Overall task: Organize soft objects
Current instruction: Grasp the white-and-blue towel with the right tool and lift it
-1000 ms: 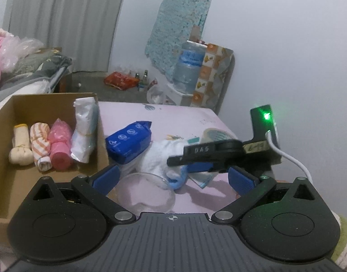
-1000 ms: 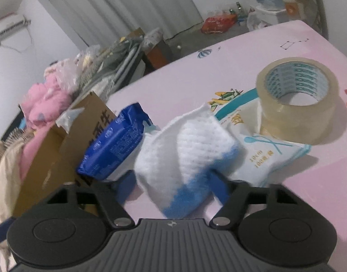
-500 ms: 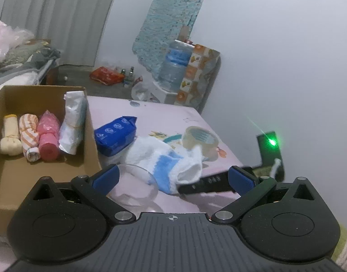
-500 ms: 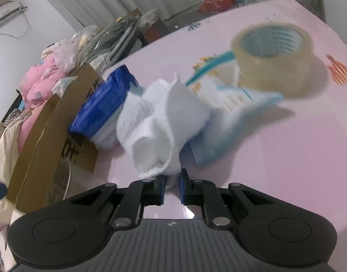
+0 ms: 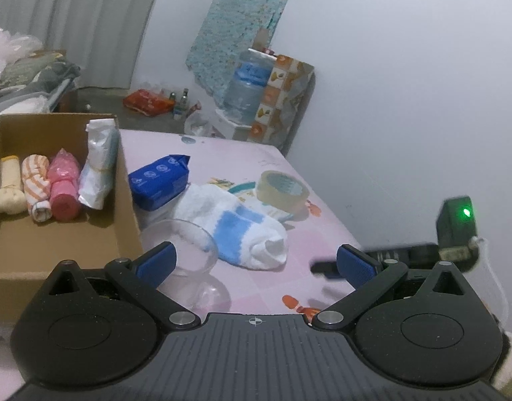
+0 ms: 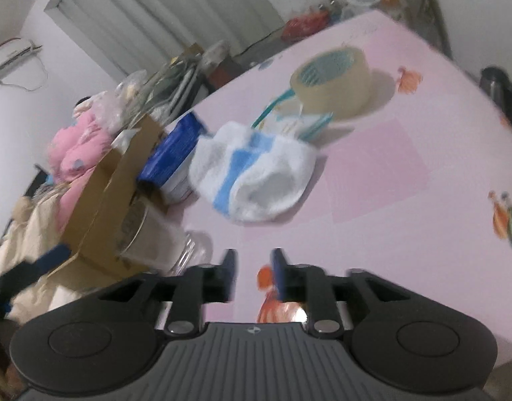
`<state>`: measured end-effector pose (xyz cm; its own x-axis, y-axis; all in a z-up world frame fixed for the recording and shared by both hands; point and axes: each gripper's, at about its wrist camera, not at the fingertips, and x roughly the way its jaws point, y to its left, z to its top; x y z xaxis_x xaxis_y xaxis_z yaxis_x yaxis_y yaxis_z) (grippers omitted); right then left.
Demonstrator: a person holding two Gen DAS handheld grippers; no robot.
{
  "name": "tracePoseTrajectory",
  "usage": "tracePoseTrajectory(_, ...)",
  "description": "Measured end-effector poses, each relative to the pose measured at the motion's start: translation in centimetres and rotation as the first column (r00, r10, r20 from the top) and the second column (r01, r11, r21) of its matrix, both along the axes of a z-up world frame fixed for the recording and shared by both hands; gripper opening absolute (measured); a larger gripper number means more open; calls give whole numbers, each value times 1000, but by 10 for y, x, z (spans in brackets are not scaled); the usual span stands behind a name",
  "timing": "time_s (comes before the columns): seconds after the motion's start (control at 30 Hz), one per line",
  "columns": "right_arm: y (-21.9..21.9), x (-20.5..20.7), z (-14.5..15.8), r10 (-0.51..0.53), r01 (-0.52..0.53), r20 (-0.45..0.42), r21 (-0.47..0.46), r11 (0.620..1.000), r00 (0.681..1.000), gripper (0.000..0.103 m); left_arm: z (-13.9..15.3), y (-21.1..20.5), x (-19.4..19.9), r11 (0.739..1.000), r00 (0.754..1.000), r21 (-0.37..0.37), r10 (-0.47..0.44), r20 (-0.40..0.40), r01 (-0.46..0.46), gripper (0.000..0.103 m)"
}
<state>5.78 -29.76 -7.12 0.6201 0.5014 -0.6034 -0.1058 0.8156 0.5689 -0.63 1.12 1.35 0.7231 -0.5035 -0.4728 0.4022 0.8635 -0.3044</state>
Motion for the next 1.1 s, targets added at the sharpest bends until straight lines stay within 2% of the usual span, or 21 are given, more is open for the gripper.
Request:
tracePoseTrajectory(0.03, 4, 7, 2, -2, 3, 25, -16, 1000, 1000, 66, 0, 1, 0, 1000, 1000, 1, 5, 0, -5, 103)
tracePoseTrajectory(0.1, 10, 22, 1, -21, 24, 76, -37, 999, 997, 67, -2, 2, -1, 1000, 1000, 3, 15, -5, -15, 103)
tracePoseTrajectory(0.23, 31, 68, -8, -44, 61, 105, -159, 985, 994, 67, -6, 6, -1, 998, 998, 32, 52, -21, -51, 103)
tracePoseTrajectory(0.3, 41, 84, -14, -21, 41, 103, -197, 980, 994, 65, -7, 9, -2, 996, 997, 47, 75, -15, -74, 103)
tracePoseTrajectory(0.33, 47, 88, -19, -4, 26, 99, -222, 975, 995, 57, -7, 12, -3, 995, 996, 50, 88, -8, -87, 103)
tracePoseTrajectory(0.37, 51, 90, -23, 9, 13, 90, -246, 969, 996, 46, -7, 15, -4, 994, 995, 51, 100, -1, -100, 103)
tracePoseTrajectory(0.43, 58, 85, -25, 30, 7, 115, -305, 952, 993, 39, -6, 19, -4, 992, 993, 46, 118, 9, -118, 103)
tracePoseTrajectory(0.47, 57, 81, -25, 40, -9, 101, -295, 956, 994, 32, -6, 21, -4, 992, 992, 43, 122, 12, -122, 103)
tracePoseTrajectory(0.5, 54, 77, -26, 49, -26, 78, -270, 962, 996, 30, -5, 22, -4, 992, 992, 40, 123, 13, -123, 103)
tracePoseTrajectory(0.63, 36, 38, -27, 49, -35, 49, -240, 970, 998, 30, -7, 15, 1, 995, 996, 36, 94, 2, -94, 103)
tracePoseTrajectory(0.73, 19, 1, -29, 32, -25, 31, -204, 979, 999, 30, -10, -1, 2, 996, 998, 73, 55, 4, -55, 102)
tracePoseTrajectory(0.9, -17, -57, -26, -17, 18, 8, -66, 998, 1000, 30, -17, -33, 0, 990, 999, 136, -40, -6, 41, 98)
tracePoseTrajectory(1.0, -32, -80, -22, -47, 46, 20, 12, 999, 999, 30, -25, -53, -1, 975, 997, 207, -80, -17, 82, 91)
tracePoseTrajectory(1.1, -42, -87, -18, -58, 56, 28, 88, 995, 998, 30, -39, -75, 3, 951, 992, 285, -113, -54, 124, 77)
